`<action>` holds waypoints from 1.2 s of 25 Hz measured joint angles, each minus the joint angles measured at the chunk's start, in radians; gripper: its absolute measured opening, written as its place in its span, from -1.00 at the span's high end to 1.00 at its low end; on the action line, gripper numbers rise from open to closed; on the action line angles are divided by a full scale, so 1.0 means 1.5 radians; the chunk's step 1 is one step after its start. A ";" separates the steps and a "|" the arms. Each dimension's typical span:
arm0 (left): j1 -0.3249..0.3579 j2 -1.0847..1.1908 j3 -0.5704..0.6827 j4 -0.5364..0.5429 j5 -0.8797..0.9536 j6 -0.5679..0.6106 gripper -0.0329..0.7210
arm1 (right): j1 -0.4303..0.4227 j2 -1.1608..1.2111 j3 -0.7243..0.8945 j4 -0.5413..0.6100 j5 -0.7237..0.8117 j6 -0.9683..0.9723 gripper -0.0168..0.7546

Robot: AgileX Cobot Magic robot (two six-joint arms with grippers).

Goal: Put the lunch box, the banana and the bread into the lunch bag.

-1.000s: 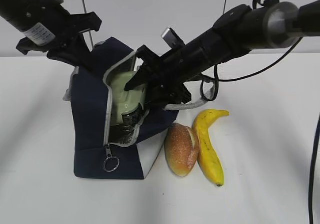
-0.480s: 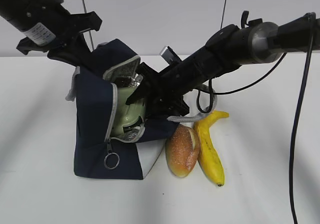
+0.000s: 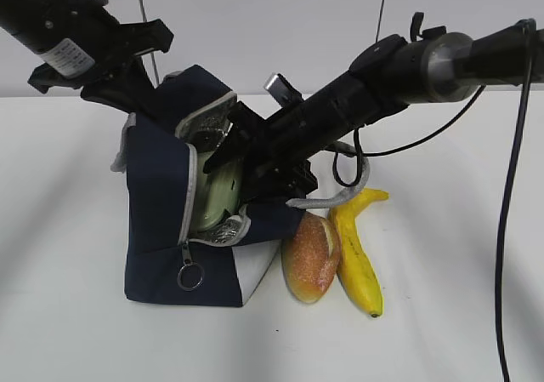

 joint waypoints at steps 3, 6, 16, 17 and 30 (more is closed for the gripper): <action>0.000 0.000 0.000 0.000 0.001 0.000 0.92 | 0.000 -0.013 -0.003 -0.014 0.029 -0.005 -0.43; 0.000 0.000 0.000 0.000 0.002 0.000 0.92 | 0.000 -0.051 -0.003 -0.064 0.043 -0.003 -0.42; 0.000 0.000 0.000 0.001 0.007 0.000 0.92 | 0.002 -0.236 0.071 -0.230 0.043 0.031 -0.38; 0.000 0.000 0.000 0.001 0.007 0.000 0.92 | 0.002 -0.259 0.091 -0.238 0.036 0.033 -0.38; 0.000 0.000 0.000 0.001 0.007 0.001 0.92 | 0.002 -0.524 0.404 -0.313 -0.138 0.035 -0.37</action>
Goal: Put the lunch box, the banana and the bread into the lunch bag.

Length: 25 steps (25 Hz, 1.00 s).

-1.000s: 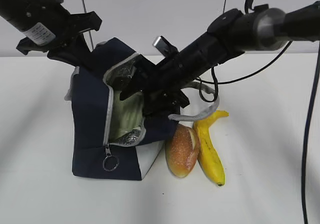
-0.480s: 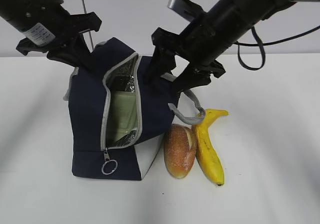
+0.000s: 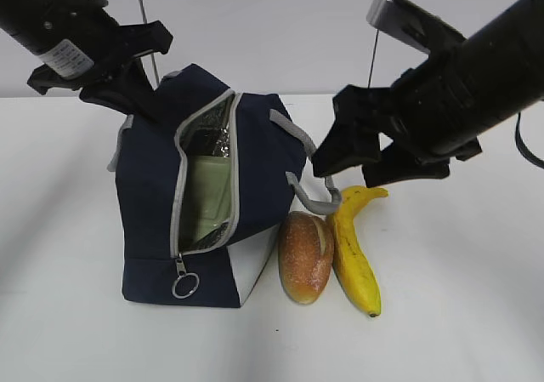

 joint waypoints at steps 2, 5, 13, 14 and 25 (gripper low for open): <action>0.000 0.000 0.000 0.000 0.000 0.001 0.92 | 0.000 -0.004 0.032 -0.007 -0.006 0.000 -0.37; 0.000 0.000 0.000 0.001 0.000 0.001 0.92 | 0.000 -0.001 0.065 -0.033 -0.007 0.000 -0.37; 0.000 0.000 0.000 0.001 0.002 0.001 0.92 | 0.000 0.061 0.073 -0.111 -0.004 0.000 -0.37; 0.000 0.000 0.000 0.001 0.002 0.001 0.92 | 0.000 0.073 0.073 -0.112 -0.004 0.000 -0.37; 0.000 0.000 0.000 0.001 0.003 0.002 0.92 | 0.000 0.202 0.059 -0.134 -0.054 0.000 -0.37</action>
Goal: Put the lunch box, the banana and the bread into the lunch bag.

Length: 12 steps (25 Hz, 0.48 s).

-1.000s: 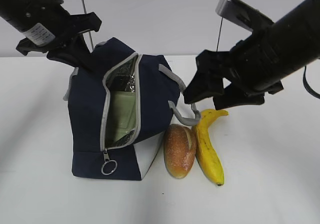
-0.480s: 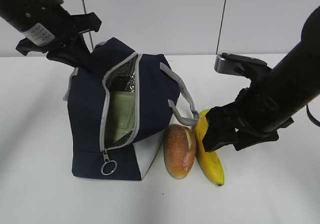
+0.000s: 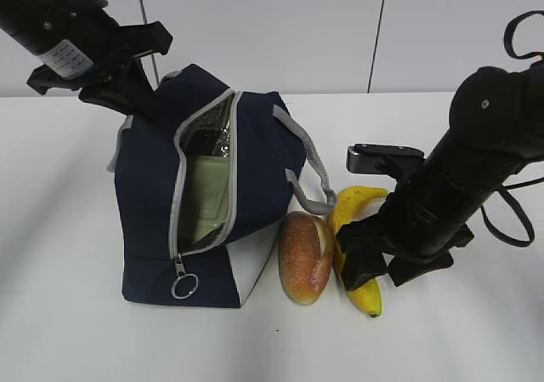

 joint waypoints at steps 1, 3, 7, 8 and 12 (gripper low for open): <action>0.000 0.000 0.000 0.000 0.000 0.000 0.92 | 0.000 0.006 -0.008 -0.003 -0.003 0.000 -0.37; 0.000 0.000 0.000 0.000 0.000 0.000 0.92 | 0.000 0.021 -0.025 -0.009 -0.008 0.000 -0.37; 0.000 0.000 0.000 0.000 0.000 0.000 0.92 | 0.000 0.045 -0.050 -0.013 -0.010 0.000 -0.37; 0.000 0.000 0.000 0.000 0.000 0.000 0.92 | 0.000 0.050 -0.055 -0.014 -0.010 0.000 -0.37; 0.000 0.000 0.000 0.000 0.000 0.000 0.92 | 0.000 0.075 -0.066 -0.018 -0.010 0.000 -0.37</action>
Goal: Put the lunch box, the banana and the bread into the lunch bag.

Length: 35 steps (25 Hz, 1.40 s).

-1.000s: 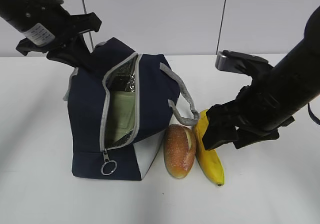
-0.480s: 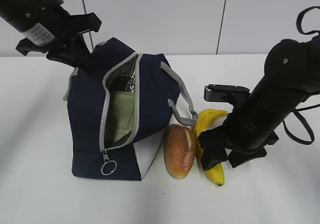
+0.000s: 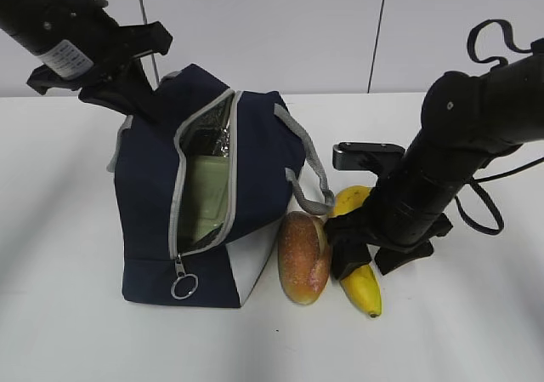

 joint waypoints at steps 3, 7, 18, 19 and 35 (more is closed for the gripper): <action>0.000 0.000 0.000 0.000 0.000 0.000 0.92 | 0.000 0.008 0.000 -0.002 0.000 0.000 -0.37; 0.000 0.000 0.000 0.000 0.000 0.000 0.92 | 0.000 0.008 0.000 -0.003 -0.009 0.000 -0.21; 0.000 0.000 0.000 0.001 0.001 0.000 0.92 | 0.000 0.005 -0.024 -0.062 0.027 0.054 0.15; 0.000 0.000 0.000 0.002 0.001 0.000 0.92 | 0.000 -0.003 -0.028 -0.100 0.034 0.078 0.15; 0.000 0.000 0.000 0.004 0.001 0.000 0.92 | -0.010 -0.197 -0.106 0.055 0.144 -0.108 0.15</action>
